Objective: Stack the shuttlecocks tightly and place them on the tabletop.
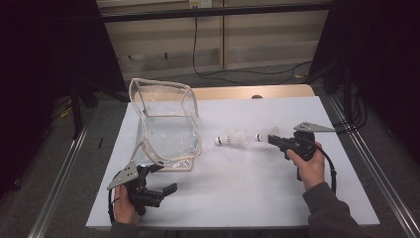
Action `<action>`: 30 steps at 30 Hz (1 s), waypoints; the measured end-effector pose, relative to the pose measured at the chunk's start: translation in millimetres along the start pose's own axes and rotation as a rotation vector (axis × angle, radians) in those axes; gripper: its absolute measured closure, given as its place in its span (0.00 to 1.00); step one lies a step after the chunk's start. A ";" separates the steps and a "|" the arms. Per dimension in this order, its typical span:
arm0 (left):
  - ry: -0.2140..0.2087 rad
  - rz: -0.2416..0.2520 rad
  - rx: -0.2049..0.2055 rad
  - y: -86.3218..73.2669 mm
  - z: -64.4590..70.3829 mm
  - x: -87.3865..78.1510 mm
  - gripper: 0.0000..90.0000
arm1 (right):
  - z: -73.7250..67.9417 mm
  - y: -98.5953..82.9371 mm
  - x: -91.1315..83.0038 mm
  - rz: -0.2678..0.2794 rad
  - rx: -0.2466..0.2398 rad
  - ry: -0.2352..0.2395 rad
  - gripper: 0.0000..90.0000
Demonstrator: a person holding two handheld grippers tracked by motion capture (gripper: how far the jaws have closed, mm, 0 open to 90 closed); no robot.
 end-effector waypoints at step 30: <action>-0.003 0.002 -0.002 0.1 -0.3 -0.3 0.03 | -5.0 1.4 22.5 -0.022 -0.011 0.016 1.00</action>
Point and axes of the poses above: each handheld gripper's, and its own axes: x roughly forward along the jaws, y roughly out of its top, z roughly to its right, the point moved 1 cm from there along x, roughly forward along the jaws, and after that the axes turned 8 degrees about -y, right-handed, at the moved point
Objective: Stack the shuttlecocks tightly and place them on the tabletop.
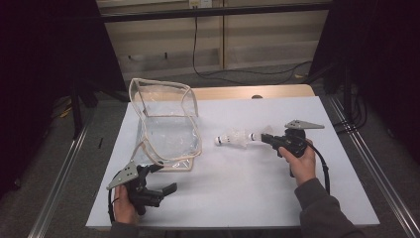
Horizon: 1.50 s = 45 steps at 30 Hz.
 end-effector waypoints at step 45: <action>-0.003 -0.005 0.001 -0.1 -0.8 -0.1 0.03 | -11.0 -1.5 18.8 -0.022 -0.015 0.026 1.00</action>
Point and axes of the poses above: each handheld gripper's, and its own axes: x roughly forward along the jaws, y roughly out of its top, z roughly to its right, the point moved 1 cm from there along x, roughly forward along the jaws, and after that the axes turned 8 degrees about -y, right-handed, at the moved point
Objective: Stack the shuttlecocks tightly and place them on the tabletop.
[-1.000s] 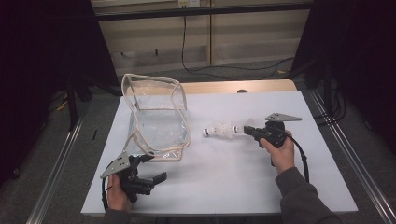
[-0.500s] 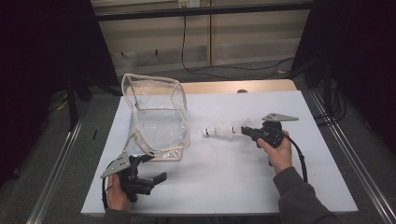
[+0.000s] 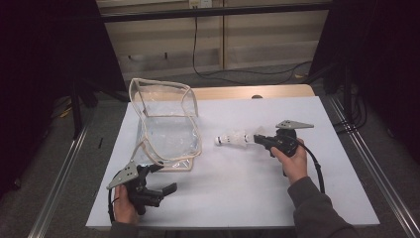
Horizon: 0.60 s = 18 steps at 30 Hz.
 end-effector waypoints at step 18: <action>0.003 0.003 -0.003 0.1 -0.2 -0.1 0.03 | -7.0 0.1 9.3 -0.009 -0.013 0.016 1.00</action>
Point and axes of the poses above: each handheld gripper's, and its own axes: x roughly forward along the jaws, y roughly out of its top, z roughly to its right, the point moved 1 cm from there along x, roughly forward along the jaws, and after that the axes turned 8 degrees about -y, right-handed, at the moved point
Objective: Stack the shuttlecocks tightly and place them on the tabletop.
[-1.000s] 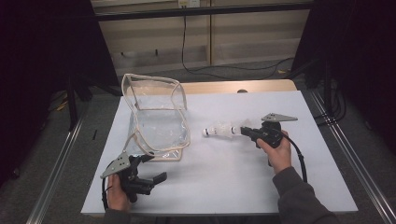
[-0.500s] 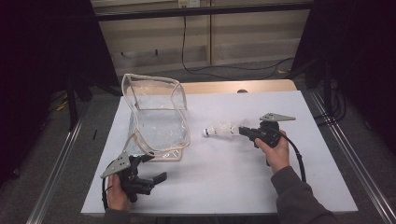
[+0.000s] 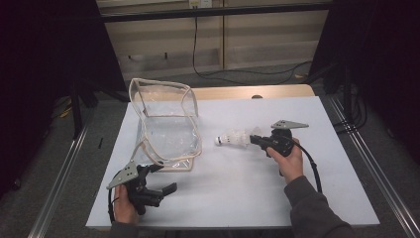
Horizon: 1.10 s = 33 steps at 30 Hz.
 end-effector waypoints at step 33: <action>-0.001 -0.002 0.002 -0.1 -0.3 -0.3 0.03 | 2.6 -15.9 10.8 -0.124 -0.034 0.002 0.99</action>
Point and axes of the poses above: each handheld gripper's, and its own axes: x roughly forward along the jaws, y roughly out of its top, z roughly to its right, the point moved 1 cm from there along x, roughly forward along the jaws, and after that the axes turned 8 degrees about -y, right-handed, at the moved point
